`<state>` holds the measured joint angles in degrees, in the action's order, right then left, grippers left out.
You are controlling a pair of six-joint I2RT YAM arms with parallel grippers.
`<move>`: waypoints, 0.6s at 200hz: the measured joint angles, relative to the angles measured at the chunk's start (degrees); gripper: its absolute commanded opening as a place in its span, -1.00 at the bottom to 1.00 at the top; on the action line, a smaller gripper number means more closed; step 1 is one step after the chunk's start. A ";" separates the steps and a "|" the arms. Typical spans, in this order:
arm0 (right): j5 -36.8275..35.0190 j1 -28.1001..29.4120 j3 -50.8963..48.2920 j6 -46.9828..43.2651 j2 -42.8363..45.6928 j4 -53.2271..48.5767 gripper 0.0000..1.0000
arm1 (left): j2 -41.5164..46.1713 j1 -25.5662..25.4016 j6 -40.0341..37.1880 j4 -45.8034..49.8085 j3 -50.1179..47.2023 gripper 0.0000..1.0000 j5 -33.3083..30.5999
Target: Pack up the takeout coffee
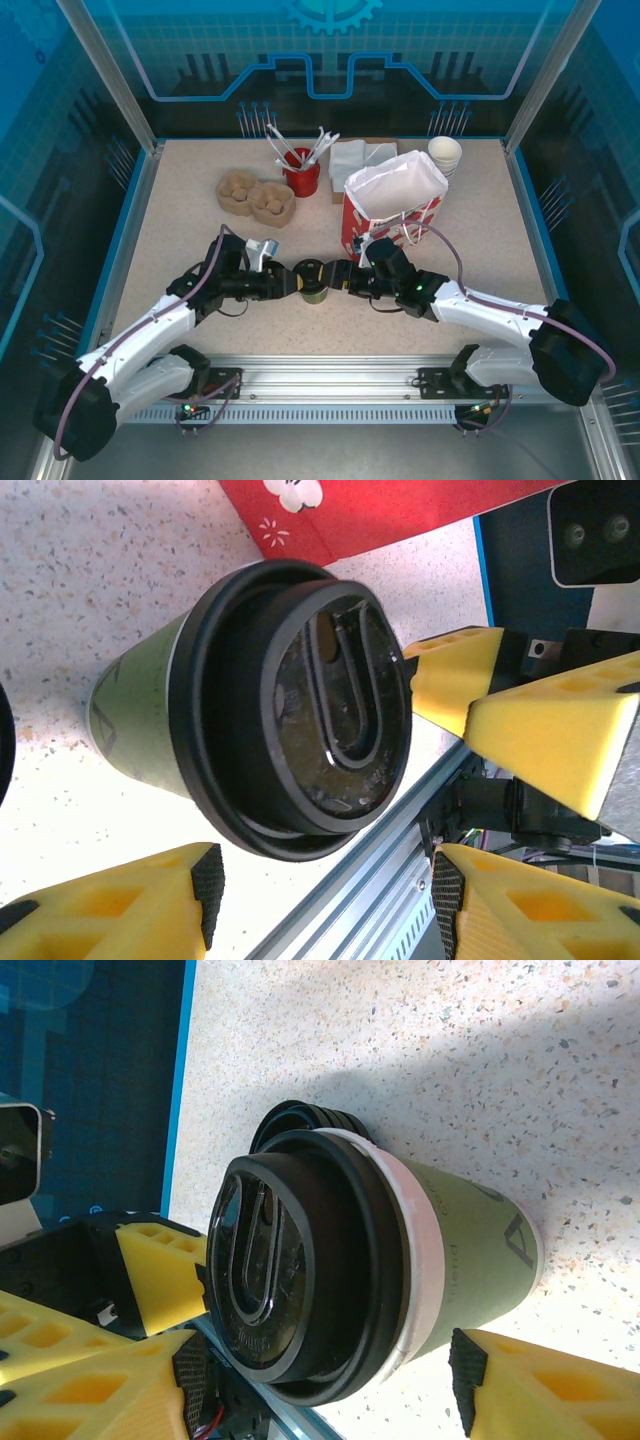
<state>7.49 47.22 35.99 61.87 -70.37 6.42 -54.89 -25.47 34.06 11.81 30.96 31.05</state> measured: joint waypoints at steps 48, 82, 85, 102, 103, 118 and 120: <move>0.22 -0.04 0.50 -0.72 -0.07 -0.44 0.34 | -2.54 0.04 -1.25 1.07 2.16 0.17 -0.90; 0.48 -0.39 1.05 -1.11 -0.17 -0.68 0.34 | -3.61 0.04 -1.46 1.33 2.67 0.17 -1.22; 0.50 -0.39 1.07 -1.14 -0.17 -0.72 0.34 | -3.61 0.04 -1.46 1.33 2.71 0.17 -1.22; 0.66 -0.39 1.20 -1.44 -0.28 -0.87 0.34 | -3.61 0.04 -1.46 1.42 2.95 0.17 -1.20; 0.68 -0.39 1.22 -1.49 -0.31 -0.87 0.34 | -3.61 0.04 -1.46 1.42 2.97 0.17 -1.20; 0.92 -0.42 1.38 -1.55 -0.72 -0.87 0.34 | -3.61 0.04 -1.46 1.22 3.17 0.16 -1.20; 0.94 -0.42 1.40 -1.53 -0.76 -0.92 0.34 | -3.63 0.04 -1.46 1.22 3.19 0.16 -1.20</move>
<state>8.43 46.81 37.39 60.34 -71.13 5.50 -58.52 -25.43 32.60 13.04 34.15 29.85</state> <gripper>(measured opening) 0.669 0.582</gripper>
